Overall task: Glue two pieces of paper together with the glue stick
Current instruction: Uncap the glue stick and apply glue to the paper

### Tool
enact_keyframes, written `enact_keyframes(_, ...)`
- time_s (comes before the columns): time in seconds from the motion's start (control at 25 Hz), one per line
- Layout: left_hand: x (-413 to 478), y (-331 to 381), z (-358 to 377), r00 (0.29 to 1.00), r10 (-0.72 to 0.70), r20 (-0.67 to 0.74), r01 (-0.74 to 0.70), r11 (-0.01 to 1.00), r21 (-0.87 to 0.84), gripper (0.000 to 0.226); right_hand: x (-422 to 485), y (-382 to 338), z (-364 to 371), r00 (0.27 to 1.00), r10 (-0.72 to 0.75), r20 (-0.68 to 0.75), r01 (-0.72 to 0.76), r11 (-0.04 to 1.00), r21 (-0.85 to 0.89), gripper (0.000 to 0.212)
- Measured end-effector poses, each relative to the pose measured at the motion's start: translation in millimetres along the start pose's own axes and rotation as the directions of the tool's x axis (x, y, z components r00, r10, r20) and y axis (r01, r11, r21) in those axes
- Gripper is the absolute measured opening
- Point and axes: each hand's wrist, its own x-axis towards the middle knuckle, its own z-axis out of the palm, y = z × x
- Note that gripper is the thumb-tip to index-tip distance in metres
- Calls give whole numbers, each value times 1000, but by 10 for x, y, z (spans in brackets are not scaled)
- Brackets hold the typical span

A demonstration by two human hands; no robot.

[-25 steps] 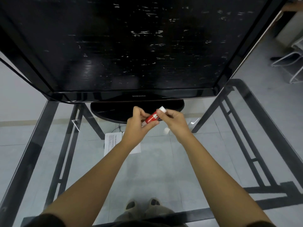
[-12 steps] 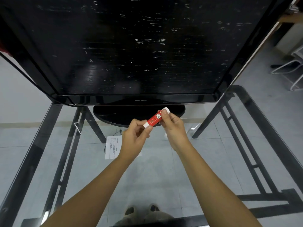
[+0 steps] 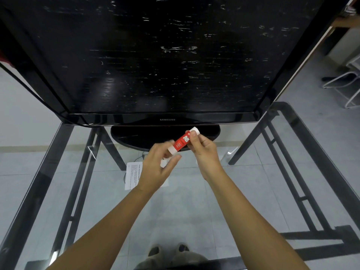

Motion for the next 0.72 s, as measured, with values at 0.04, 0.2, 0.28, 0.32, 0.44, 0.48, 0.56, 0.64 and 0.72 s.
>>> enact_keyframes(0.04, 9, 4, -5, 997, -70, 29, 73, 989, -128, 24, 4, -8, -10, 1000, -11, 11, 11, 1000, 6, 27)
enact_keyframes(0.2, 47, 38, 2, 952, -278, 128, 306, 872, -382, 14, 27, -13, -8, 1000, -18, 7, 18, 1000, -18, 20)
enact_keyframes(0.28, 42, 66, 4, 962, -247, 119, 273, 893, -357, 16, 32, -10, 3, 1000, -16, -13, 16, 999, -29, 17)
enact_keyframes(0.32, 31, 67, 14, 965, -238, 112, 263, 891, -370, 19, 34, -12, 3, 1000, -20, -15, 20, 999, -32, 15)
enact_keyframes(0.44, 72, 70, 6, 876, -417, 241, 471, 633, -615, 19, 59, -28, -11, 999, -44, 5, 44, 998, -35, 14)
enact_keyframes(0.48, 94, 62, -2, 842, -447, 301, 525, 553, -647, 17, 64, -33, -17, 999, -50, 11, 51, 998, -42, 15)
enact_keyframes(0.56, 101, 88, -20, 854, -422, 303, 515, 614, -598, 11, 67, -35, -23, 998, -57, 20, 57, 997, -44, 15)
enact_keyframes(0.64, 99, 131, -21, 931, -320, 176, 365, 788, -497, 11, 68, -35, -21, 998, -53, 20, 54, 998, -30, 15)
enact_keyframes(0.72, 94, 143, -15, 985, -162, 51, 170, 936, -308, 24, 70, -45, -12, 998, -52, 19, 52, 999, -10, 15)
